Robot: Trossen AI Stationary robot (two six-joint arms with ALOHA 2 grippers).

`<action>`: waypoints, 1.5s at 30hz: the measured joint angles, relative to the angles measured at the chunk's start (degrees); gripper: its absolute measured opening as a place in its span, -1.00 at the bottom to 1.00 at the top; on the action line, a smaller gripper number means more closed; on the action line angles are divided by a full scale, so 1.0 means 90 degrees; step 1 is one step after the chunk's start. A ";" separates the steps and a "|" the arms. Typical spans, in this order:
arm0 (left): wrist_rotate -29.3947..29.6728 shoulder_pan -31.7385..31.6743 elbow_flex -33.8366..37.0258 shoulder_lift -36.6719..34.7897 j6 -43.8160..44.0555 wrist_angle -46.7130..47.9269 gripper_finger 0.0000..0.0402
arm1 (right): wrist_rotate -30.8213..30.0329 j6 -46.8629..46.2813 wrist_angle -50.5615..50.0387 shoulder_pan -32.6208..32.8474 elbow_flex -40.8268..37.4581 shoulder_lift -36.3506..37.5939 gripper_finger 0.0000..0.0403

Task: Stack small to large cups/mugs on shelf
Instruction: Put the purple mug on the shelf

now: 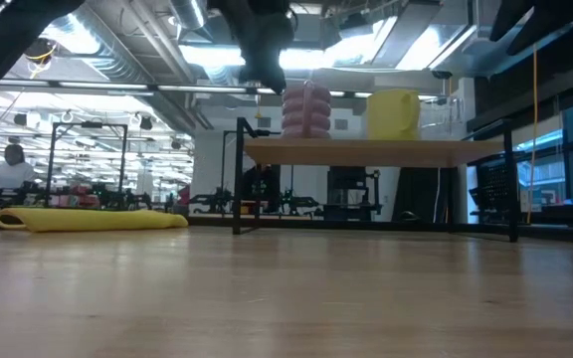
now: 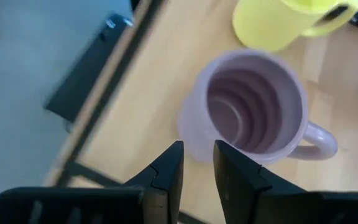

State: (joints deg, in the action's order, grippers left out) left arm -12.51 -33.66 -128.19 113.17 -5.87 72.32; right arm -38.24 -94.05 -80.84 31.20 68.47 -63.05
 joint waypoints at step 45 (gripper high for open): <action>-0.0968 0.0343 0.5463 -0.2371 0.1982 -0.5415 -0.60 | 0.0210 -0.0040 -0.0048 0.0000 -0.0002 0.0002 -0.19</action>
State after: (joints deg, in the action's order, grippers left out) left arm -21.22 -30.57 -79.02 91.84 11.97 23.59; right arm -36.35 -94.41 -81.27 31.20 68.45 -63.02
